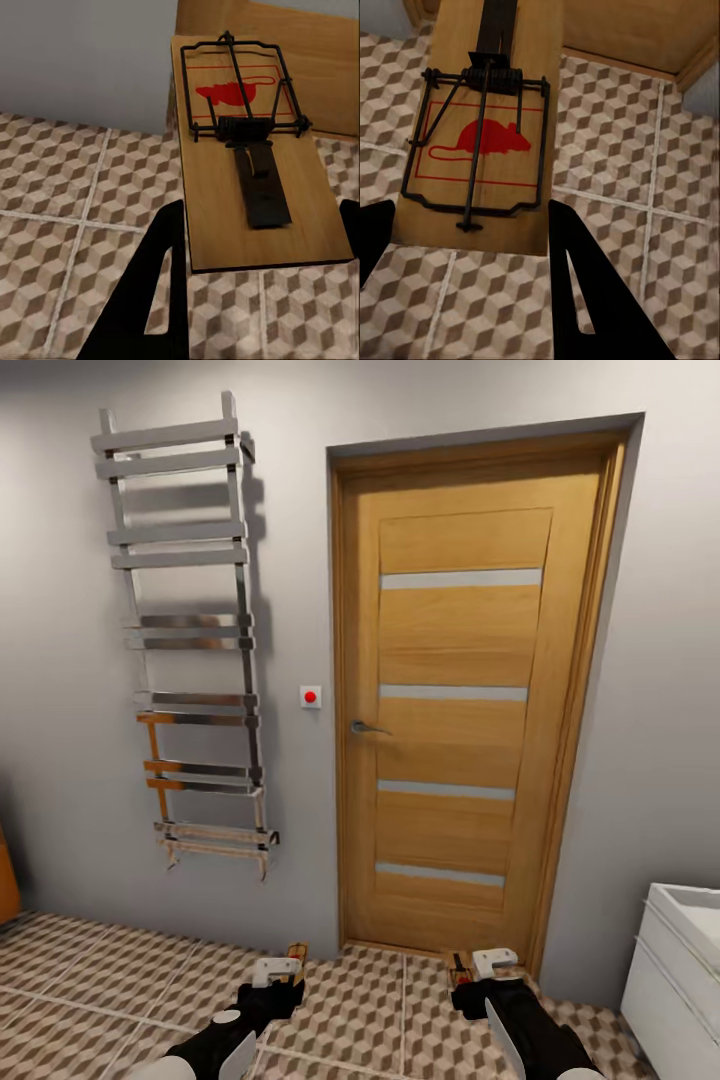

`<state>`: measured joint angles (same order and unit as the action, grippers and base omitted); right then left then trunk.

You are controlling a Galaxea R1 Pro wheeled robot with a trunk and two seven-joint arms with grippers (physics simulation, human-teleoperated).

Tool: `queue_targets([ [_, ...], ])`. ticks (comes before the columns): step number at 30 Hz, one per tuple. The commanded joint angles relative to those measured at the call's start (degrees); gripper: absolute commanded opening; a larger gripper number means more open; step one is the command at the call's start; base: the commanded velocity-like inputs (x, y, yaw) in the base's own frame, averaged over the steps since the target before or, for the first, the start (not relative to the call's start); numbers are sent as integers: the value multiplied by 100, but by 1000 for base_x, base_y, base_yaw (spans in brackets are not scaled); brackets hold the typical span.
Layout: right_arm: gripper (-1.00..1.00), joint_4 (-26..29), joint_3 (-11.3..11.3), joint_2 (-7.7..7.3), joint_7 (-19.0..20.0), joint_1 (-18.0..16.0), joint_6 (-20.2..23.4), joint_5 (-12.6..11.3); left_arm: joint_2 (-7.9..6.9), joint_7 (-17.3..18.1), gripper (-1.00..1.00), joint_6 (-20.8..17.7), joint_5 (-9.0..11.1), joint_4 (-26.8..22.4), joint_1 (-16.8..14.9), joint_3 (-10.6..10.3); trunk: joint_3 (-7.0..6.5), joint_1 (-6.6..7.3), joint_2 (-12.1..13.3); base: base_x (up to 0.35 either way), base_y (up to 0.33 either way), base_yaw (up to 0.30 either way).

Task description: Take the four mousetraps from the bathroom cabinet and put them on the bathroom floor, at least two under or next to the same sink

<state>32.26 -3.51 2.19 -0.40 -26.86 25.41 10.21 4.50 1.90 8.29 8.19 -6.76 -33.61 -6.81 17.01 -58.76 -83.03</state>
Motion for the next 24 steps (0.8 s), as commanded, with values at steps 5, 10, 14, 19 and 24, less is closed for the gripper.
queue_targets([
  [5, -100, 9, -36, 9, 22, -3, 26, 30, -2, -4, -100, 23, 51, 8, -6, -49, -10, 3, -5, -344, 0, -277],
  [10, -100, 3, -36, 9, 22, -3, 26, 25, -2, 1, -100, 26, 51, 8, -6, -49, -26, 3, -5, -309, 0, -276],
  [14, -100, -5, -36, 5, 22, -3, 25, 25, -6, 9, -100, 30, 45, 8, -6, -49, -40, 3, -5, -84, 0, -276],
  [19, -100, -35, -37, 1, 22, -3, 25, 25, -10, 12, -100, 32, 38, 15, -6, -49, -56, 3, -5, -21, 0, -276],
  [24, -100, -207, -42, -5, 22, -3, 19, 25, -11, 12, -100, 32, 33, 16, -6, -49, -73, 3, -5, -4, 0, -277],
])
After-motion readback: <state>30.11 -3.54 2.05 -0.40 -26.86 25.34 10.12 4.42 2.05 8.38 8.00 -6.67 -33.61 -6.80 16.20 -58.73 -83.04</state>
